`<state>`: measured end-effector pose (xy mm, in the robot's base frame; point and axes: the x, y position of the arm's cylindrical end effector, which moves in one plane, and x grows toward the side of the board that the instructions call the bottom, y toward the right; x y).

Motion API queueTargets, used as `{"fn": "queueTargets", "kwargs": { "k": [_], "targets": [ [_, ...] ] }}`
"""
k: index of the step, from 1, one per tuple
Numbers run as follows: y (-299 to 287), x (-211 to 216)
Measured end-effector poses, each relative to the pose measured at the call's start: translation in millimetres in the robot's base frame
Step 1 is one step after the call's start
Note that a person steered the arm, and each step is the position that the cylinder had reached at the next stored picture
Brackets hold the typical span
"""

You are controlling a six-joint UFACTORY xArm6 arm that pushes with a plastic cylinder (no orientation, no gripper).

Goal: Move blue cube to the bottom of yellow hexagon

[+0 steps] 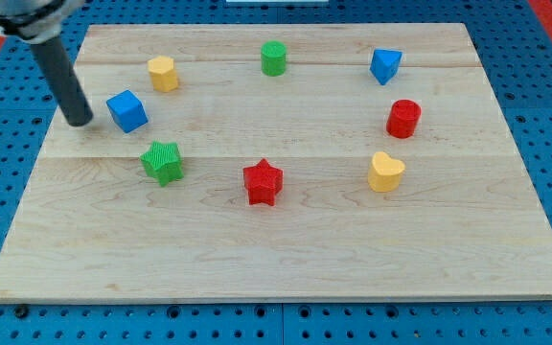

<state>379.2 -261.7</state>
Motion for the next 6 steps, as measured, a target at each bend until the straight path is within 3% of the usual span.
{"fn": "queueTargets", "kwargs": {
  "k": [2, 3, 5, 6],
  "targets": [
    [64.5, -11.5],
    [54.2, -31.3],
    [99.7, -32.3],
    [85.9, -36.1]
  ]
}}
